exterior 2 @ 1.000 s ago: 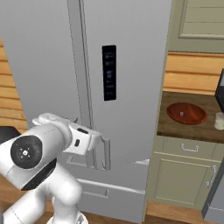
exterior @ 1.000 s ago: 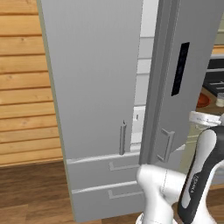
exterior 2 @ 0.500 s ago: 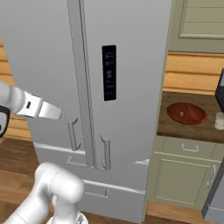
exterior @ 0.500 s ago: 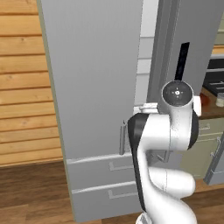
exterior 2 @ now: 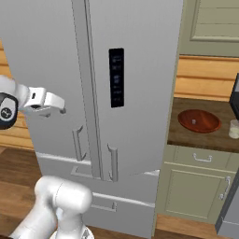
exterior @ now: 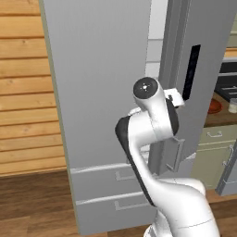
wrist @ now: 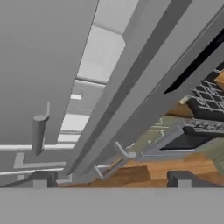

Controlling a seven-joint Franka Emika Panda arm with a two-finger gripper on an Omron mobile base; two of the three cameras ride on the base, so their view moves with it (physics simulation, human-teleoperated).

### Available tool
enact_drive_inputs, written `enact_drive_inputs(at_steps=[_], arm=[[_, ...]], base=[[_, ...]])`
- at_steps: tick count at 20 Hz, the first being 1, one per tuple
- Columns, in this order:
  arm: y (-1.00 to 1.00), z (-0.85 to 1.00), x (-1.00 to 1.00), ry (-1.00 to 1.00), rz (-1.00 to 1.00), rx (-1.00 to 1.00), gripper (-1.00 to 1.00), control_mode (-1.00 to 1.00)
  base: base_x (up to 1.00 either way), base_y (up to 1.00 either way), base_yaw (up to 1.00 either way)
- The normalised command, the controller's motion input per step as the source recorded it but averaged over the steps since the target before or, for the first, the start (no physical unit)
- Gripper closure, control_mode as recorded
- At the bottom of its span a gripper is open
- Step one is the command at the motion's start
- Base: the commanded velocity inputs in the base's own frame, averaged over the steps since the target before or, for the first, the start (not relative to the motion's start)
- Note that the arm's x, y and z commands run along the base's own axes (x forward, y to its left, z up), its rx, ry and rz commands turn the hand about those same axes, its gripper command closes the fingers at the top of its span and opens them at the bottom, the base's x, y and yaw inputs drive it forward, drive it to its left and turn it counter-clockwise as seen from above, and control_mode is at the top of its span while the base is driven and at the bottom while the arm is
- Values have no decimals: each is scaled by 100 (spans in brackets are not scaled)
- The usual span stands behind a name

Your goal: Grab a lemon wedge from the fridge and one ice cube from the ice bowl, and put them in the glass of lemonade.

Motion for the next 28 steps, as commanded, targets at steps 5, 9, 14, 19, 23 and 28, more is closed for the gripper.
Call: enact_drive_inputs(at_steps=[5, 9, 14, 19, 23, 28], arm=[[41, 0, 91, 24, 2, -23, -100, -100], [-2, -11, 72, 13, 9, -14, -100, -100], [3, -4, 93, 14, 2, -9, -100, -100], [-21, -20, 65, 8, 8, -3, -100, -100], [-41, -21, 45, 2, 16, 0, -100, -100], [-14, -13, 63, 4, 12, -2, -100, -100]], base=[[0, 0, 0], [0, 0, 0], [0, 0, 0], [0, 0, 0], [0, 0, 0], [0, 0, 0]])
